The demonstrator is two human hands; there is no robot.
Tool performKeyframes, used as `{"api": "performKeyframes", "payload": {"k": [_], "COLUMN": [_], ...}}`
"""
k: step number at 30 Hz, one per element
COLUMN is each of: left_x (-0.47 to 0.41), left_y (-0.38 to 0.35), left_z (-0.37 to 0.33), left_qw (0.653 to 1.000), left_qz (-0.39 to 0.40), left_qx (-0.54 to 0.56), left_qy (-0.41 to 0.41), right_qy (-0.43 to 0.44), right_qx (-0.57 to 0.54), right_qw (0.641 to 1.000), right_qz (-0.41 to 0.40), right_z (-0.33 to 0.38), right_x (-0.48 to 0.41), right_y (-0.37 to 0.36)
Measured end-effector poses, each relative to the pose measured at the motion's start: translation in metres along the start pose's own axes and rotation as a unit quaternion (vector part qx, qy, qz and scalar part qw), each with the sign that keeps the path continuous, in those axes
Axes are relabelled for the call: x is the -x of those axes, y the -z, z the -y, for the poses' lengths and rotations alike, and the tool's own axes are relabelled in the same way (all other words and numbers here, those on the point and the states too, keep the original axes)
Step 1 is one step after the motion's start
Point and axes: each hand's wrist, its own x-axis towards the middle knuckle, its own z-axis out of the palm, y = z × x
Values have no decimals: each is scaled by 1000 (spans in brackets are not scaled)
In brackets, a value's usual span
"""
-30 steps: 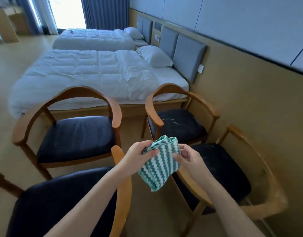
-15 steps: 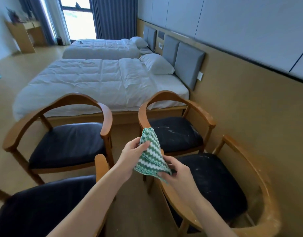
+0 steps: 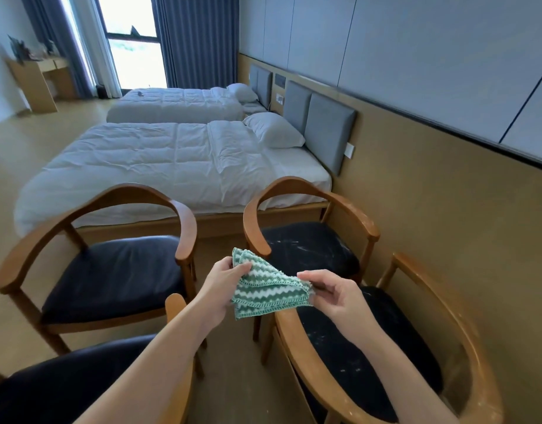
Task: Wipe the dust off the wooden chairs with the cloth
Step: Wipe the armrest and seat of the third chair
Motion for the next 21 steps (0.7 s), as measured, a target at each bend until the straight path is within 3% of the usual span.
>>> {"api": "performKeyframes", "payload": {"k": [5, 9, 13, 17, 21], "left_x": [6, 13, 16, 20, 21], "left_y": [4, 14, 26, 34, 33], "left_z": [-3, -3, 0, 4, -1], "left_qw": [1000, 998, 984, 965, 924], "left_qz": [14, 34, 111, 203, 223], "left_qx": [-14, -52, -136, -142, -202], "left_qy": [10, 27, 23, -93, -234], "right_qy": [-12, 26, 38, 45, 21], "right_qx": [-4, -44, -94, -96, -71], "right_qw": [999, 998, 994, 994, 997], "right_qz": [-37, -41, -46, -38, -15], "right_z": [7, 21, 36, 48, 58], "right_x": [-6, -10, -21, -27, -29], "right_y": [-12, -20, -20, -16, -20]}}
